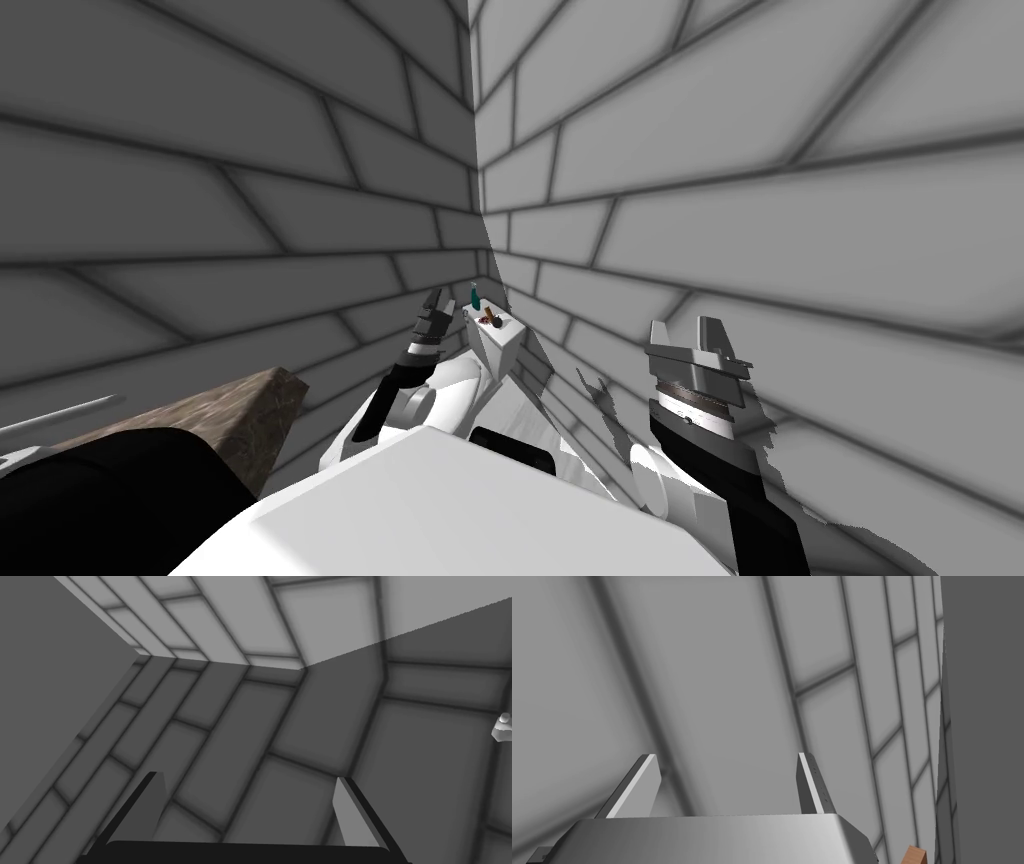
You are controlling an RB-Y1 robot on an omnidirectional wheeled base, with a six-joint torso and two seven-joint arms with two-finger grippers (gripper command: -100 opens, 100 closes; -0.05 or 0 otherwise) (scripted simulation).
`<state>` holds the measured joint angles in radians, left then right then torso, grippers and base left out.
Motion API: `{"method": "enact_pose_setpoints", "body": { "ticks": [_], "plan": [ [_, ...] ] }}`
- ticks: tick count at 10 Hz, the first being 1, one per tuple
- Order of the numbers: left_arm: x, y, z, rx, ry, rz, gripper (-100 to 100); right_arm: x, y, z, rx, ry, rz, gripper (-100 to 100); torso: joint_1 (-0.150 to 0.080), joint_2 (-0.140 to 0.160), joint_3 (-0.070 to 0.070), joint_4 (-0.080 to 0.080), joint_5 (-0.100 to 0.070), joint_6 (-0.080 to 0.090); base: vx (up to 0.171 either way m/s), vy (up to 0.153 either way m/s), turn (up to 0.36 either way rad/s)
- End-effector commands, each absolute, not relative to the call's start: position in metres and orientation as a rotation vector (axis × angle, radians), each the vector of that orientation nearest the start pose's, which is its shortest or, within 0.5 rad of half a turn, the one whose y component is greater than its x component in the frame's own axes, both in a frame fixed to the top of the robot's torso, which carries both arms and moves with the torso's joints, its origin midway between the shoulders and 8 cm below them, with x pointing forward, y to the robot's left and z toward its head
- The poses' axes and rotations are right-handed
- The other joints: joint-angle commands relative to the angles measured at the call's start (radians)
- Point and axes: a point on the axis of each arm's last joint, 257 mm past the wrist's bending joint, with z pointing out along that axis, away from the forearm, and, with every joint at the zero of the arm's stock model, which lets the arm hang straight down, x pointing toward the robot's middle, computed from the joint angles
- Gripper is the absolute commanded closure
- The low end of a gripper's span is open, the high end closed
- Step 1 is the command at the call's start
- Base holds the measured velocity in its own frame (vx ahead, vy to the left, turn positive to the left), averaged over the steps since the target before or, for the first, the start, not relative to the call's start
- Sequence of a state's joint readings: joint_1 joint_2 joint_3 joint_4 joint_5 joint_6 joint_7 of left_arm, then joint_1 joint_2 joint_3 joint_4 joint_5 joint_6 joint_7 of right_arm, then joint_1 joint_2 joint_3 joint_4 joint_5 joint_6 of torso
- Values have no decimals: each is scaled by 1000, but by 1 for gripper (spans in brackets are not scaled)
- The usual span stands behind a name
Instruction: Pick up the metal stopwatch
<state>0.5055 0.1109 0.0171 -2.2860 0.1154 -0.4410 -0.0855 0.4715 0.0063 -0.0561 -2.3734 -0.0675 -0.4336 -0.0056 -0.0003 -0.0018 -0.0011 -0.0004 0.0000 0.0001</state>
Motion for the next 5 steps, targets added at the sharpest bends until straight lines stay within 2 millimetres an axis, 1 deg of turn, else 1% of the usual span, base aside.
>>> {"method": "enact_pose_setpoints", "body": {
  "ticks": [1,5],
  "plan": [
    [360,287,5,-675,749,-1256,-100,332,-299,63,653,525,1320,0,0,0,0,0,0,0,29,-18,-41],
    [381,288,-23,-727,872,-1216,-100,332,-299,63,653,525,1320,0,-1,-1,0,0,0,0,34,-16,-46]
  ]
}}
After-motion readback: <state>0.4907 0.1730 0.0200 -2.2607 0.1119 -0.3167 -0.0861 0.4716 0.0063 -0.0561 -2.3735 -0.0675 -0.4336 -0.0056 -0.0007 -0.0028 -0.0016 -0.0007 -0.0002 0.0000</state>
